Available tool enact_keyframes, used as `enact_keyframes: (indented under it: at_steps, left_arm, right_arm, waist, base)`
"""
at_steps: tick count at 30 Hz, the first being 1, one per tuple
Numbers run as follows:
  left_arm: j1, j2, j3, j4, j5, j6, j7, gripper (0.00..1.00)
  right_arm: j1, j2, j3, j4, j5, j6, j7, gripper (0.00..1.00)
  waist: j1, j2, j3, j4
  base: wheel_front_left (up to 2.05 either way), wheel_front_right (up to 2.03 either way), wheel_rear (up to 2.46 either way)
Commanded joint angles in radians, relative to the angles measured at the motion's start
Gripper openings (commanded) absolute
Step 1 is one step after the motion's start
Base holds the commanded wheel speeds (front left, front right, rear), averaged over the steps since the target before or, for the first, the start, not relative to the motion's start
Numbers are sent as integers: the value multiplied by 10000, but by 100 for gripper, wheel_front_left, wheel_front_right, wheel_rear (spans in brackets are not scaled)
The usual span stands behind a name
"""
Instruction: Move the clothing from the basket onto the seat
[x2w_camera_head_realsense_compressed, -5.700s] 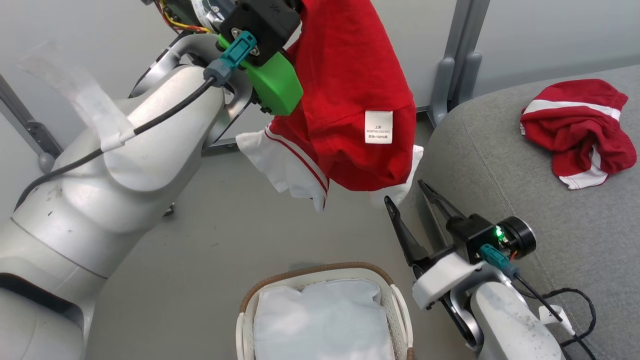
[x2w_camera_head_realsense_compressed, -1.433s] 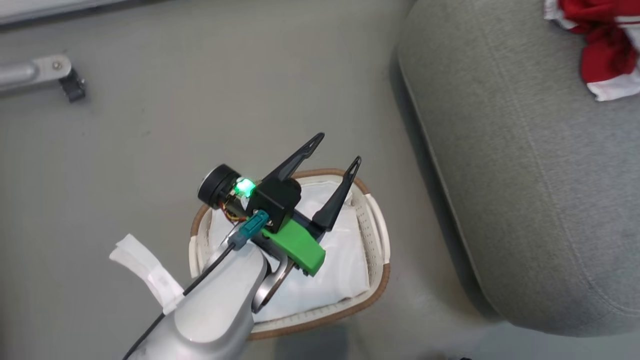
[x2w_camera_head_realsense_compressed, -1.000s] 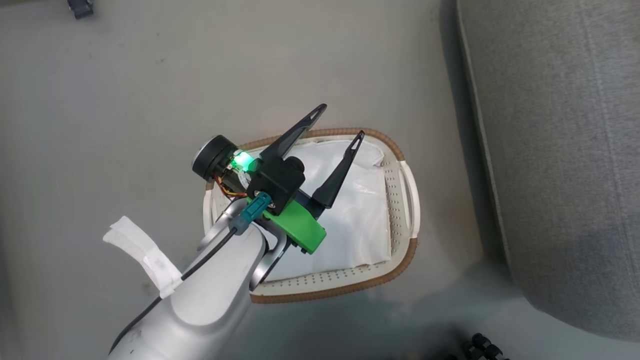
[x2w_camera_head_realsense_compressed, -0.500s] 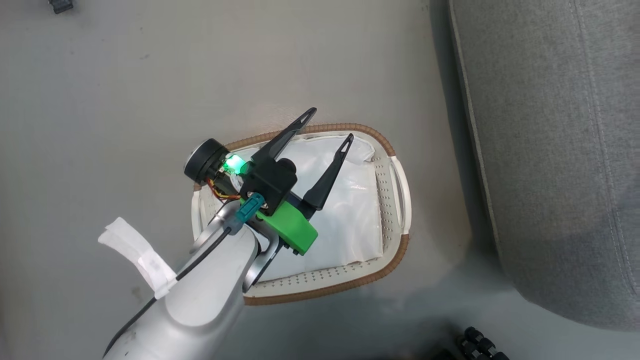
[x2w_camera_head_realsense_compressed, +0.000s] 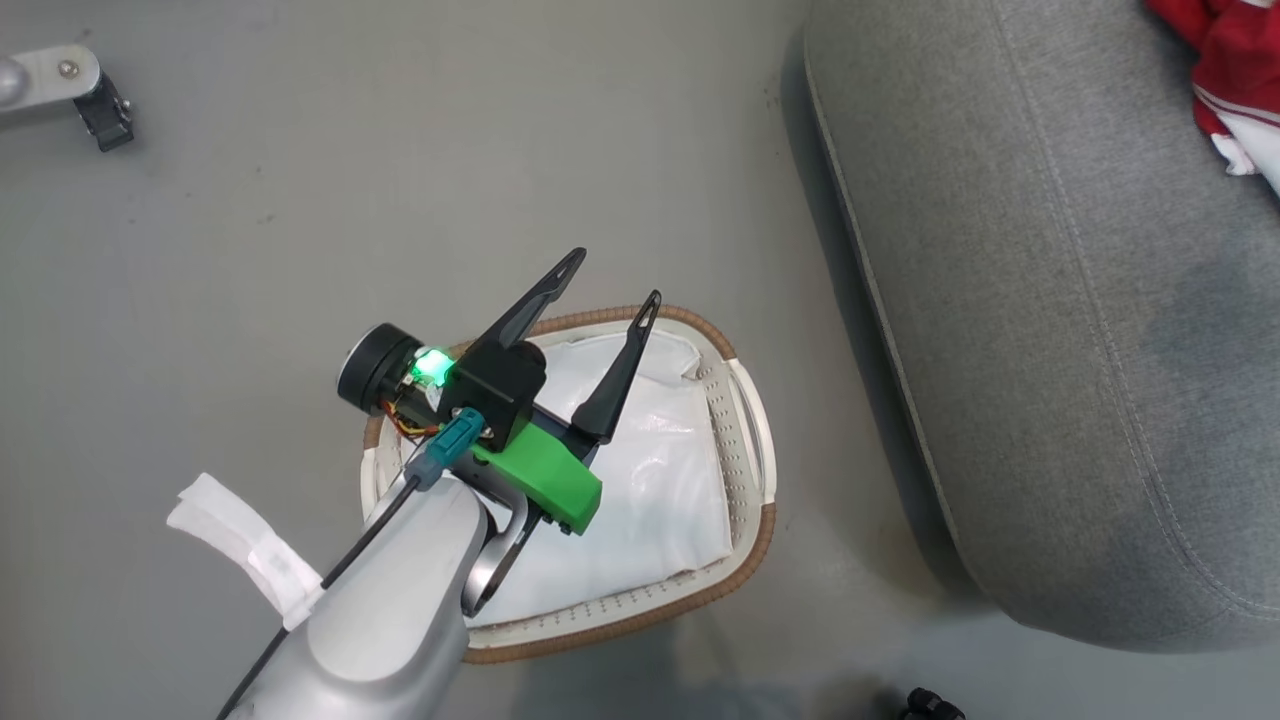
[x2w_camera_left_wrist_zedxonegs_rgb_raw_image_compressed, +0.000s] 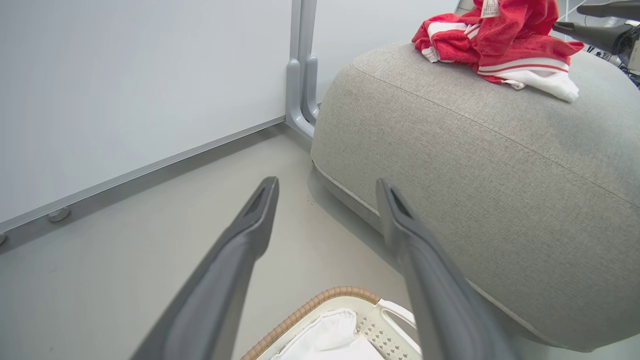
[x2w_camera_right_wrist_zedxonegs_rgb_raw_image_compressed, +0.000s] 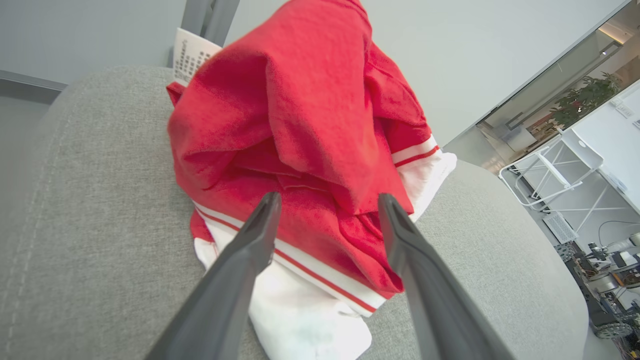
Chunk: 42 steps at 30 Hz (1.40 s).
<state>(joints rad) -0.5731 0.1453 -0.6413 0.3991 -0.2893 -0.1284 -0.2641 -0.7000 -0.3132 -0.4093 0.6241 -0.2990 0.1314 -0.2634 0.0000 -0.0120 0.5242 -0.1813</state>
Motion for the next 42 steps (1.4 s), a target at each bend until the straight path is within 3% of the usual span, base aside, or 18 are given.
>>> enact_keyframes:
  at_steps: [1,12,24,33,42]
  left_arm:
    - [225,6,172,9,-85,41,-4,100]
    - [1259,-348,1415,-166,-393,188,-4,100]
    - [2379,-697,3294,-375,-444,438,-2,100]
    - [3454,-866,4672,-665,-332,661,-2,100]
    - [4908,-936,5422,-1286,-296,647,0,100]
  right_arm:
    - [312,54,131,-124,174,-16,-19,100]
    - [236,133,921,-583,970,-15,-19,100]
    - [220,1522,1749,-450,1773,-15,-20,100]
    - [1403,2449,2444,-1190,2505,-15,-20,100]
    - [3249,2600,3373,-2129,3751,-15,-20,100]
  waist:
    - [0,120,-563,-227]
    - [0,120,-2000,143]
    - [0,120,-3052,1079]
    - [0,120,-3450,1462]
    - [0,120,-3916,1657]
  base:
    - [0,0,0]
    - [0,0,0]
    - [0,0,0]
    - [0,0,0]
    - [0,0,0]
